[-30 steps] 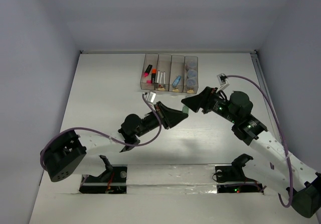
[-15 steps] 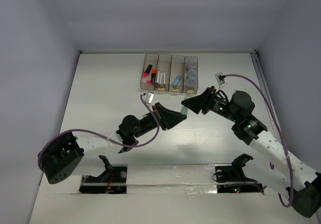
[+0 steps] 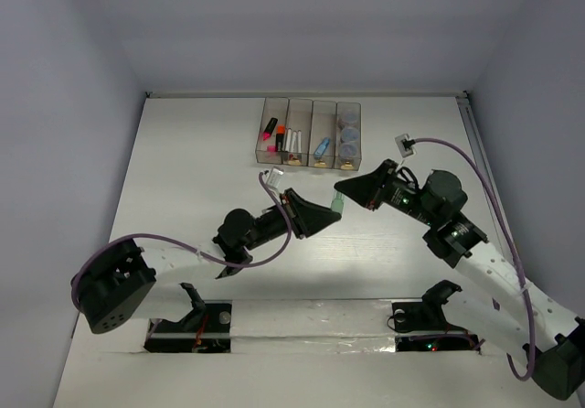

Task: Sort the stationery into containers
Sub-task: Close the pen cap on the pen.

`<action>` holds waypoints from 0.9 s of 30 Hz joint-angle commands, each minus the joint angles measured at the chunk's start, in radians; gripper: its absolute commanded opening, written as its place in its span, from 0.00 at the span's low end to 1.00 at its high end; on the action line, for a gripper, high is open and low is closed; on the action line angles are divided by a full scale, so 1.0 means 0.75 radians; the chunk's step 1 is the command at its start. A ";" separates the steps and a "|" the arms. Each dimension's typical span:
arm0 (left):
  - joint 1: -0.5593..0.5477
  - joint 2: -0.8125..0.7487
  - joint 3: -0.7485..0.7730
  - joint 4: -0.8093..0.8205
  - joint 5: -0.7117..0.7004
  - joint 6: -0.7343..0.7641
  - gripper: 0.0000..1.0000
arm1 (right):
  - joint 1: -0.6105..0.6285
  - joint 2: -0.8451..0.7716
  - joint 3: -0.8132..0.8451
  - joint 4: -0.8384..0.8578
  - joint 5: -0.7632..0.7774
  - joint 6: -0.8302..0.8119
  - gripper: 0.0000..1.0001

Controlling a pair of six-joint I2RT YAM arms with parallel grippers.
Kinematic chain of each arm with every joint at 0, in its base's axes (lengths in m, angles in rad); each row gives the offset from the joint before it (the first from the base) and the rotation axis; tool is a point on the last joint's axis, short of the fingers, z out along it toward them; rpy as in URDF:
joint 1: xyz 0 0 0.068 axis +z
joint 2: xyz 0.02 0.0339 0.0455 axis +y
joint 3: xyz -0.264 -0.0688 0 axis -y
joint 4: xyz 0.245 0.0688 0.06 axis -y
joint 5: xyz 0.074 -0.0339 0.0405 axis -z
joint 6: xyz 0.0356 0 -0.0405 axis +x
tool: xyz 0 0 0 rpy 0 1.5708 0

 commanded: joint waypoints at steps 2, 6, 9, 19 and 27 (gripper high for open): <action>0.057 0.010 0.117 0.594 -0.017 -0.048 0.00 | 0.010 -0.030 -0.083 0.028 -0.083 -0.040 0.00; 0.110 0.031 0.209 0.565 0.012 -0.052 0.00 | 0.010 -0.069 -0.162 0.030 -0.102 -0.048 0.00; 0.151 0.035 0.279 0.520 0.040 -0.042 0.00 | 0.010 -0.110 -0.230 0.022 -0.104 -0.042 0.00; 0.219 0.026 0.390 0.432 0.084 -0.044 0.00 | 0.010 -0.073 -0.336 0.040 -0.129 -0.017 0.00; 0.235 0.026 0.467 0.355 0.063 -0.015 0.00 | 0.165 -0.004 -0.349 0.065 -0.014 -0.021 0.00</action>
